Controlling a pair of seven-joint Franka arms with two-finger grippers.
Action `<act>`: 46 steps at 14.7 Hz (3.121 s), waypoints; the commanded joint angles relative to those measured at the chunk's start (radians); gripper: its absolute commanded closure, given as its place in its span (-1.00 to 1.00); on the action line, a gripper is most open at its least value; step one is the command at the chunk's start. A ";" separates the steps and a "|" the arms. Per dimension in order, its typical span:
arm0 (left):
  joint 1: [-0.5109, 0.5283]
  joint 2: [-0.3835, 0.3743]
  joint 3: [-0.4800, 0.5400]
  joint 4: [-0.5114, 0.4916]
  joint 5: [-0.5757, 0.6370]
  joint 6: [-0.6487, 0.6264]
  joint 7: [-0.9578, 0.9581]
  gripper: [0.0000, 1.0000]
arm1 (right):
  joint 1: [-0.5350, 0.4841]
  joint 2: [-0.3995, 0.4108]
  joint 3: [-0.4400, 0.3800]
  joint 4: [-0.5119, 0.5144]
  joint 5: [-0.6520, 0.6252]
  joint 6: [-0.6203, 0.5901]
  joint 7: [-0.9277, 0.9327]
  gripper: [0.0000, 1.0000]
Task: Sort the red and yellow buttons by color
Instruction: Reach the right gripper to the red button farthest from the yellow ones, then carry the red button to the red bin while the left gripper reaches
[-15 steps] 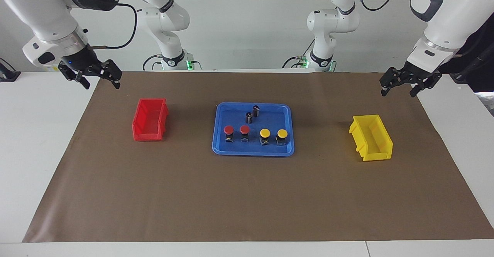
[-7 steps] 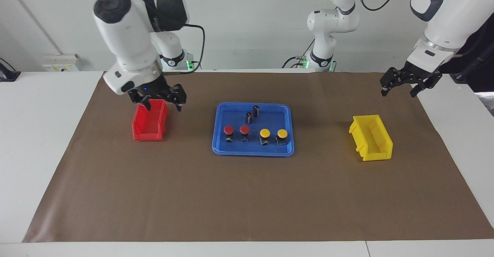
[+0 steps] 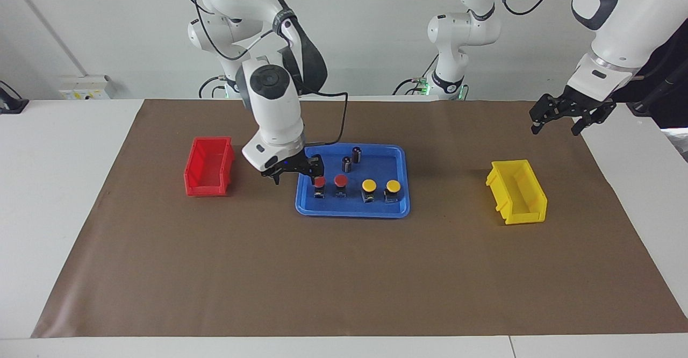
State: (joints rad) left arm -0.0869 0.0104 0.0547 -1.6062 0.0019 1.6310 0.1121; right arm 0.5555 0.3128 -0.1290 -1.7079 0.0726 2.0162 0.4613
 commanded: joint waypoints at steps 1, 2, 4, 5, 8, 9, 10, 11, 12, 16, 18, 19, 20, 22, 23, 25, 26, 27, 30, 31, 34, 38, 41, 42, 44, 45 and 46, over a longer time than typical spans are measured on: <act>-0.001 -0.024 0.001 -0.032 0.024 0.021 -0.011 -1.00 | 0.012 -0.014 -0.001 -0.080 0.012 0.085 0.020 -1.00; 0.001 -0.024 0.002 -0.034 0.023 0.021 -0.011 -1.00 | 0.015 -0.012 -0.001 -0.096 0.012 0.111 0.022 -1.00; 0.001 -0.024 0.004 -0.034 0.024 0.023 -0.011 -1.00 | 0.041 -0.009 -0.001 -0.136 0.012 0.145 0.017 -0.93; 0.001 -0.024 0.004 -0.034 0.024 0.023 -0.012 -1.00 | 0.046 -0.008 -0.001 -0.159 0.012 0.174 0.020 -0.87; 0.001 -0.026 0.004 -0.043 0.023 0.030 -0.012 -1.00 | 0.046 0.002 -0.001 -0.164 0.012 0.188 0.022 -0.83; 0.001 -0.032 0.005 -0.047 0.023 0.032 -0.012 -1.00 | 0.046 0.002 -0.001 -0.165 0.012 0.187 0.022 -0.80; 0.001 -0.032 0.005 -0.050 0.023 0.036 -0.014 -1.00 | 0.046 0.000 0.000 -0.167 0.012 0.184 0.020 -0.77; 0.001 -0.033 0.005 -0.057 0.023 0.036 -0.017 -1.00 | 0.046 -0.001 0.000 -0.173 0.013 0.182 0.020 -0.76; 0.001 -0.035 0.005 -0.058 0.023 0.036 -0.019 -1.00 | 0.047 -0.004 0.000 -0.177 0.013 0.177 0.020 -0.74; 0.002 -0.036 0.005 -0.057 0.023 0.036 -0.019 -1.00 | 0.047 -0.008 0.003 -0.191 0.013 0.177 0.016 -0.68; 0.001 -0.036 0.005 -0.058 0.023 0.046 -0.019 -1.00 | 0.047 -0.008 0.005 -0.190 0.013 0.179 0.014 -0.67; 0.002 -0.036 0.005 -0.058 0.023 0.044 -0.019 -1.00 | 0.047 -0.008 0.005 -0.190 0.013 0.180 0.014 -0.67; 0.002 -0.036 0.005 -0.058 0.023 0.044 -0.019 -1.00 | 0.047 -0.008 0.006 -0.190 0.013 0.179 0.014 -0.67; 0.002 -0.036 0.005 -0.060 0.024 0.040 -0.017 -1.00 | 0.047 -0.008 0.014 -0.191 0.013 0.179 0.013 -0.65; 0.002 -0.036 0.007 -0.058 0.023 0.040 -0.017 -1.00 | 0.047 -0.008 0.015 -0.190 0.013 0.179 0.013 -0.64; 0.004 -0.036 0.007 -0.058 0.024 0.043 -0.017 -1.00 | 0.047 -0.008 0.017 -0.191 0.015 0.179 0.013 -0.63; 0.009 -0.036 0.007 -0.058 0.023 0.044 -0.017 -1.00 | 0.047 -0.008 0.019 -0.193 0.013 0.179 0.008 -0.61; 0.012 -0.036 0.007 -0.058 0.024 0.046 -0.017 -1.00 | 0.047 -0.008 0.019 -0.193 0.015 0.177 0.007 -0.58; 0.021 -0.038 0.008 -0.064 0.024 0.043 -0.017 -1.00 | 0.046 -0.009 0.019 -0.196 0.032 0.177 0.005 -0.50; 0.035 -0.038 0.008 -0.064 0.024 0.044 -0.015 -1.00 | 0.046 -0.011 0.019 -0.197 0.036 0.177 0.003 -0.47; 0.036 -0.040 0.008 -0.066 0.024 0.044 -0.011 -1.00 | 0.046 -0.014 0.019 -0.205 0.038 0.177 -0.012 -0.26; 0.038 -0.038 0.008 -0.066 0.023 0.044 -0.019 -1.00 | 0.037 -0.012 0.019 -0.194 0.039 0.177 -0.039 0.38; 0.024 -0.041 0.007 -0.078 0.024 0.049 -0.051 -1.00 | 0.017 -0.020 0.017 -0.164 0.050 0.170 -0.065 0.51; 0.021 -0.053 0.001 -0.099 0.023 0.076 -0.070 -1.00 | -0.005 -0.044 0.017 -0.150 0.050 0.142 -0.075 0.51; -0.054 -0.105 -0.006 -0.214 0.023 0.163 -0.170 -1.00 | -0.076 -0.113 0.017 -0.112 0.052 0.047 -0.136 0.51; -0.110 -0.119 -0.006 -0.260 0.023 0.188 -0.252 -1.00 | -0.121 -0.156 0.017 -0.110 0.052 0.007 -0.183 0.51; -0.178 -0.116 -0.006 -0.280 0.023 0.205 -0.340 -1.00 | -0.155 -0.200 0.014 -0.116 0.052 -0.028 -0.234 0.51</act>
State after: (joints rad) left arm -0.1483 -0.0417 0.0474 -1.7639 0.0036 1.7654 -0.0764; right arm 0.4806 0.2168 -0.1213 -1.8085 0.0982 2.0624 0.3288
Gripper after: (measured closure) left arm 0.000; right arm 0.634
